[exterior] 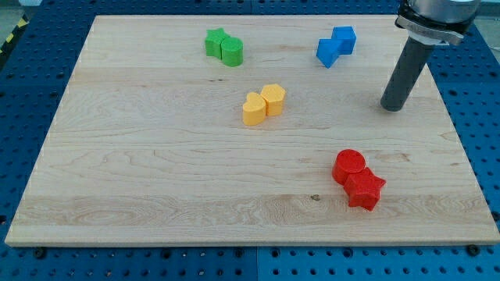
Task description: Point your arm to the yellow hexagon
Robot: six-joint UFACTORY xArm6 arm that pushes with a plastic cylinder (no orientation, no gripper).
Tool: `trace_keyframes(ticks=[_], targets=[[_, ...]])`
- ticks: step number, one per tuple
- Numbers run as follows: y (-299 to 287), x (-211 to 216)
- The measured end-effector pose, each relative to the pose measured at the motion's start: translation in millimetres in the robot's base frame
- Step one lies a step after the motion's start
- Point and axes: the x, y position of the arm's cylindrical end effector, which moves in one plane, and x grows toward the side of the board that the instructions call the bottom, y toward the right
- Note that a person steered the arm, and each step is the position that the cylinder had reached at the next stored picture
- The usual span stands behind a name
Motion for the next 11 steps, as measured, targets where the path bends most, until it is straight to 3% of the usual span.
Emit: trace_keyframes(ticks=[2,6,10,11], targets=[[-2.9,9.8],[-124.6,9.7],[-148.5,-5.6],[-176.8,-5.6]])
